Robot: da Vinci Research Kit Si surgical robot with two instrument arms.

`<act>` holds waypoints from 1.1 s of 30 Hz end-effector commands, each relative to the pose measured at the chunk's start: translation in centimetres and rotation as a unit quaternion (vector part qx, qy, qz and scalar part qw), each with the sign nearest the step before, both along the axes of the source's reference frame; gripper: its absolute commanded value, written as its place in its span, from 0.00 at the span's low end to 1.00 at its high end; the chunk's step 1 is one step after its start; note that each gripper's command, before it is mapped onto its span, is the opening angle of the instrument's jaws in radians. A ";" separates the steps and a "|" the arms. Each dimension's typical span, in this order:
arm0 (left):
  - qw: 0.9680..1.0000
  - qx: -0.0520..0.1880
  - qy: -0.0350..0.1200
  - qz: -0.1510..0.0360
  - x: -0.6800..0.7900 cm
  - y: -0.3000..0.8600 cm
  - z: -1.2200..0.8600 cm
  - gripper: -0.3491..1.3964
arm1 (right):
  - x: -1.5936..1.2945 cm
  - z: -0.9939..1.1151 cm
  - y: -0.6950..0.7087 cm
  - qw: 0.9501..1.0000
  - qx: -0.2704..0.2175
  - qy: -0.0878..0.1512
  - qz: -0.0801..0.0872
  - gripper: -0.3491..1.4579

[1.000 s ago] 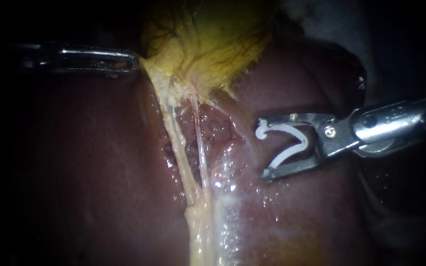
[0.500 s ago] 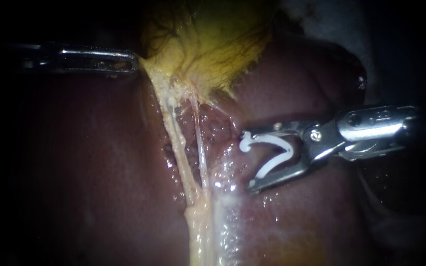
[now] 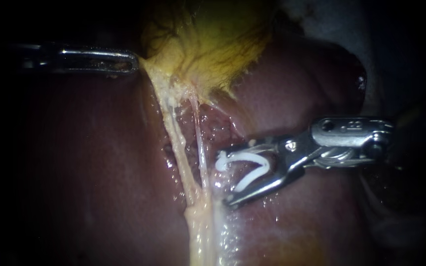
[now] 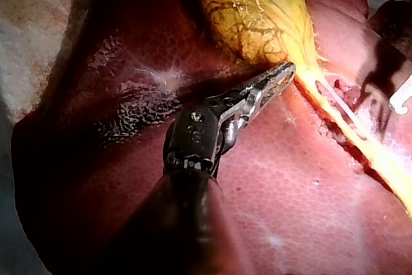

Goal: Clipping first clip left tube

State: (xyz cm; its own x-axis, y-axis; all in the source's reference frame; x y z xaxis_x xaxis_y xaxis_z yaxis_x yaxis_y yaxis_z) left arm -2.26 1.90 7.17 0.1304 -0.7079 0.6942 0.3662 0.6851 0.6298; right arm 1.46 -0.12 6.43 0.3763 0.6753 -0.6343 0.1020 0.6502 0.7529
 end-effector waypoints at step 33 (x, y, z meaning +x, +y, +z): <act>1.000 0.000 0.000 0.001 0.00 -0.02 0.01 0.00 | 0.29 1.06 -0.25 0.998 0.057 0.005 -0.012 0.49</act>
State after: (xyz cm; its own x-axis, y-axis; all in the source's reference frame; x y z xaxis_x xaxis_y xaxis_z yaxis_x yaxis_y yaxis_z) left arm -2.27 1.88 7.18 0.1307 -0.7071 0.6949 0.3643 0.6861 0.6297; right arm 1.75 -0.38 7.51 0.3868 0.7348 -0.5572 0.1235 0.5575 0.8209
